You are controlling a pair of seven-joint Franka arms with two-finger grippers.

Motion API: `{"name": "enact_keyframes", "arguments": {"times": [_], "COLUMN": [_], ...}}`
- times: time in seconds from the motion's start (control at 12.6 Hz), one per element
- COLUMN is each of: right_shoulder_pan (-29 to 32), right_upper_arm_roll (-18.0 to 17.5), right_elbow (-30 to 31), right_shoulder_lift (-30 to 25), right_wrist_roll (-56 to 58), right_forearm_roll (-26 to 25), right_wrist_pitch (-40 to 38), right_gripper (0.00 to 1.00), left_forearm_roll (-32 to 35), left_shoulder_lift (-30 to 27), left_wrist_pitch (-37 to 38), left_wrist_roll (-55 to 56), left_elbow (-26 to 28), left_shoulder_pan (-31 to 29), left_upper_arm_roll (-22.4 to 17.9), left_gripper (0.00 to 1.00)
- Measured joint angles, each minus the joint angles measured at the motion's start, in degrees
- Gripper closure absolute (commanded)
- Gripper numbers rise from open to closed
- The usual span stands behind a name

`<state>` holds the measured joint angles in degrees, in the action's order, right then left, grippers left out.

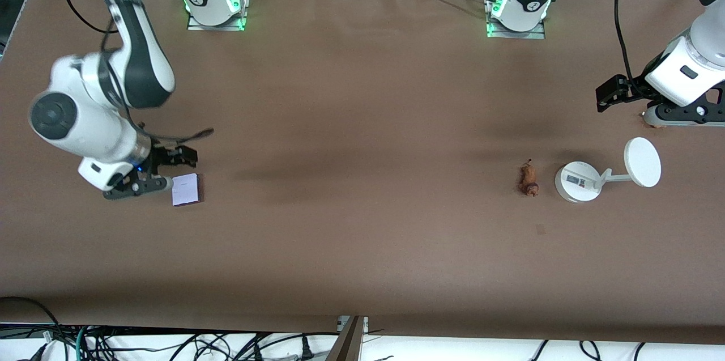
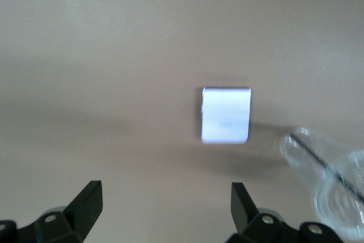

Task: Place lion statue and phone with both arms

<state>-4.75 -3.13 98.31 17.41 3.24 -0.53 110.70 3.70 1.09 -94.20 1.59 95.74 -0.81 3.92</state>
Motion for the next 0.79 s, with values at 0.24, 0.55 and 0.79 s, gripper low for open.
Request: {"name": "enact_keyframes", "arguments": {"times": [0.24, 0.55, 0.79], "right_shoulder_pan": [0.0, 0.0, 0.0], "right_upper_arm_roll": [-0.2, -0.2, -0.1], "right_elbow": [-3.9, -12.0, -14.3], "right_shoulder_lift": [-5.3, -9.6, -9.7], "right_wrist_roll": [-1.2, -1.3, -1.3], "right_forearm_roll": [0.3, 0.3, 0.3], "right_wrist_pitch": [-13.9, -30.1, -31.9], "right_gripper": [0.00, 0.00, 0.00], "left_forearm_roll": [0.0, 0.0, 0.0], "left_shoulder_lift": [0.0, 0.0, 0.0], "left_wrist_pitch": [0.0, 0.0, 0.0], "left_wrist_roll": [0.0, 0.0, 0.0], "left_elbow": [0.0, 0.0, 0.0], "left_shoulder_pan": [0.0, 0.0, 0.0], "left_upper_arm_roll": [0.0, 0.0, 0.0], "left_gripper": [0.00, 0.00, 0.00]}}
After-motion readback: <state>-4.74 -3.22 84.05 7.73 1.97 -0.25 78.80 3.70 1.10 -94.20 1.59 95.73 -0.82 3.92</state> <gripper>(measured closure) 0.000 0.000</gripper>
